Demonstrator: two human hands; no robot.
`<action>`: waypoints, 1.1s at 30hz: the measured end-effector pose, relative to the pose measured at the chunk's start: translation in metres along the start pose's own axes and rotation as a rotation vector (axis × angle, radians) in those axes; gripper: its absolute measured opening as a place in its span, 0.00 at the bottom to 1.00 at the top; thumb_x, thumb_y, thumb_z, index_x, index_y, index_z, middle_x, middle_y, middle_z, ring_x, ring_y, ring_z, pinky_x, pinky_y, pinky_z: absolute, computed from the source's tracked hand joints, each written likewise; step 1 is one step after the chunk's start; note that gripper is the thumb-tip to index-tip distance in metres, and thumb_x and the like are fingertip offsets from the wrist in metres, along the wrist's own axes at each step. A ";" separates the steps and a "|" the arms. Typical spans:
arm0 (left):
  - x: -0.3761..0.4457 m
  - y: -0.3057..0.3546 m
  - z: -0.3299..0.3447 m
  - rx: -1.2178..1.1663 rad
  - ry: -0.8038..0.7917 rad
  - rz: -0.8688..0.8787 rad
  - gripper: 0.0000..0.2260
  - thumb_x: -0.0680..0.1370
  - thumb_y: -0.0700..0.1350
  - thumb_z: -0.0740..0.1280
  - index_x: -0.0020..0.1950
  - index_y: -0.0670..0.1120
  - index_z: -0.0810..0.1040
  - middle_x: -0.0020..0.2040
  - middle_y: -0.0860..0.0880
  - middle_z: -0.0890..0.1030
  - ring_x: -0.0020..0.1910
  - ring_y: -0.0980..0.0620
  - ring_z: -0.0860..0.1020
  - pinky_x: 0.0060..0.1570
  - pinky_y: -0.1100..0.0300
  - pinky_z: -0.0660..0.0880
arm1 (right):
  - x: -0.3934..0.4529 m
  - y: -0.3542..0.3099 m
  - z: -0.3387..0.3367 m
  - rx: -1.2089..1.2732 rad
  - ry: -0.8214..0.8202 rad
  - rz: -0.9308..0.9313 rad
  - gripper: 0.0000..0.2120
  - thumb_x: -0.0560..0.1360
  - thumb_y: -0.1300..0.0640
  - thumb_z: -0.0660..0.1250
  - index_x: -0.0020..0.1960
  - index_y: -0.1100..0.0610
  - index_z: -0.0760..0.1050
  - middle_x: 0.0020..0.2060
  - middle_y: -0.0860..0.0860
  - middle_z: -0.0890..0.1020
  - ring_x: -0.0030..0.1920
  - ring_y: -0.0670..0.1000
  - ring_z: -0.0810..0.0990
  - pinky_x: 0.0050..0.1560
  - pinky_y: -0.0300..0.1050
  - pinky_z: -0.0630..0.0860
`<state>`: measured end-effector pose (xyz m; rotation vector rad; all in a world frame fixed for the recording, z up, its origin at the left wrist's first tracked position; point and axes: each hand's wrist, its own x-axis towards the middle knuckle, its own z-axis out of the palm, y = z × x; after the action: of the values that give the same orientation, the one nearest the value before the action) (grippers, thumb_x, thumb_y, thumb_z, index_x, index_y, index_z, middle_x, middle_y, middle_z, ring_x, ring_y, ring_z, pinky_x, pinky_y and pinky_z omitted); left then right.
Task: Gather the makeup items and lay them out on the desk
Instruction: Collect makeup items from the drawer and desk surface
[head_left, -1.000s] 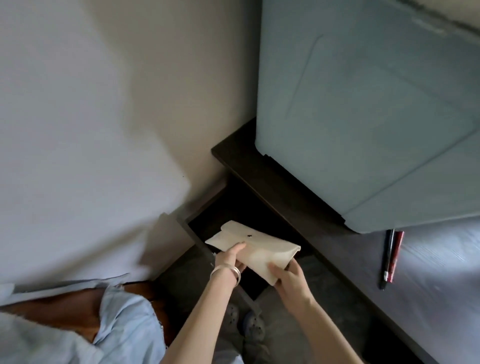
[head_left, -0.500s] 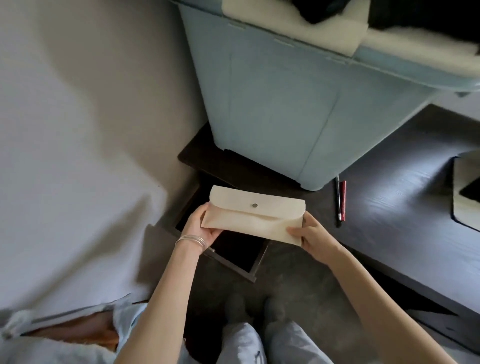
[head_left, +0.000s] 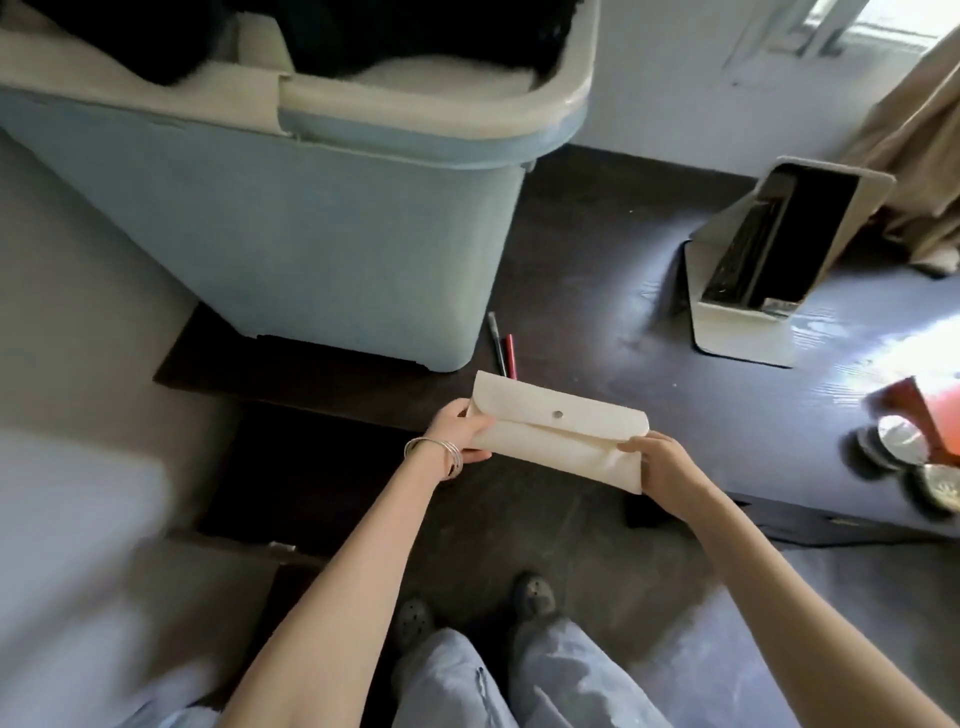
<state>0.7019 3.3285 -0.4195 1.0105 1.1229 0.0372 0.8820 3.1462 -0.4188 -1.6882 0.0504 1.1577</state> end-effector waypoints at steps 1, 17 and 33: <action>0.008 0.003 0.015 -0.011 0.026 -0.001 0.13 0.76 0.39 0.66 0.61 0.42 0.73 0.55 0.45 0.75 0.53 0.47 0.75 0.41 0.56 0.78 | 0.006 -0.006 -0.011 -0.030 0.028 0.005 0.07 0.73 0.69 0.61 0.47 0.61 0.73 0.44 0.56 0.80 0.40 0.55 0.79 0.38 0.46 0.75; 0.050 -0.004 0.057 0.060 0.453 0.128 0.10 0.73 0.35 0.62 0.45 0.47 0.80 0.53 0.43 0.82 0.54 0.45 0.78 0.54 0.54 0.74 | 0.039 -0.026 0.001 -0.286 -0.017 -0.128 0.27 0.73 0.65 0.66 0.71 0.58 0.66 0.67 0.55 0.71 0.65 0.52 0.72 0.62 0.43 0.69; -0.035 -0.120 -0.141 -0.142 0.671 0.011 0.16 0.73 0.33 0.64 0.60 0.45 0.76 0.59 0.46 0.76 0.59 0.48 0.75 0.60 0.53 0.72 | -0.017 0.087 0.253 -0.544 -0.545 0.046 0.28 0.73 0.66 0.67 0.71 0.57 0.65 0.67 0.55 0.71 0.63 0.51 0.72 0.59 0.44 0.70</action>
<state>0.5249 3.3333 -0.4850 0.8953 1.6941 0.4883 0.6596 3.2885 -0.4670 -1.7654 -0.6167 1.7389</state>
